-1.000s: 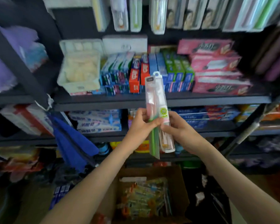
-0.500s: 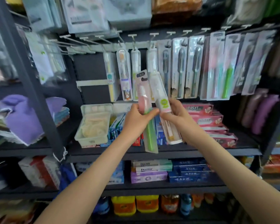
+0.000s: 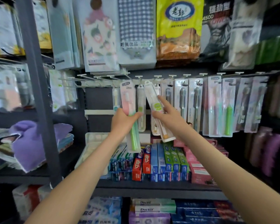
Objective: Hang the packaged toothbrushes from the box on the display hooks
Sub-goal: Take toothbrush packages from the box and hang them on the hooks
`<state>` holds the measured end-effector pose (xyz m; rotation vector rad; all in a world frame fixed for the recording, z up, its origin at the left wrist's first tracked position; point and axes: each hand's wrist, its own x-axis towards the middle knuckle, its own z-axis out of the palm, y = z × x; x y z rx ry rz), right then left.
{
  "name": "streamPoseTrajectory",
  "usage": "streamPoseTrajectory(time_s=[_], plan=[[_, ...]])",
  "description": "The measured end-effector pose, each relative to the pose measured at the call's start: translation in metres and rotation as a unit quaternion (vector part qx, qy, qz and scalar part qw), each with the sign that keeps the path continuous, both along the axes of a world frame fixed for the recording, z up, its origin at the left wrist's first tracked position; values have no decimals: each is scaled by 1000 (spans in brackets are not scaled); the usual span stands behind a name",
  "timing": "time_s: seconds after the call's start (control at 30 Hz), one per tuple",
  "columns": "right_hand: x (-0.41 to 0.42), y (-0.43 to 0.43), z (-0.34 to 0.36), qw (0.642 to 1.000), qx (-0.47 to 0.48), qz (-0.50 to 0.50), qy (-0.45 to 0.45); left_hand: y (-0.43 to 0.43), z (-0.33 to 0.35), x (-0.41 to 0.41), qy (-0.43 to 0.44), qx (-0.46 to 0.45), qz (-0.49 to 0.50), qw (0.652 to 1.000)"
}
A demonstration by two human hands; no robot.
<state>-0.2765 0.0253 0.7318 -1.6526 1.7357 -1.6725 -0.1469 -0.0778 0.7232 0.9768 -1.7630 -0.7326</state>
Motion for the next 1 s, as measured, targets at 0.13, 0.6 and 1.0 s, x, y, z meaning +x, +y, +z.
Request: streamPoseTrajectory(time_s=[0.13, 0.6, 1.0], plan=[[8, -20, 8, 1000, 19, -3, -11, -11, 7, 8, 3, 3, 13, 1000], [14, -72, 11, 997, 58, -30, -49, -26, 15, 19, 2, -14, 38, 999], [6, -118, -15, 989, 98, -75, -82, -37, -2, 33, -39, -24, 11, 999]])
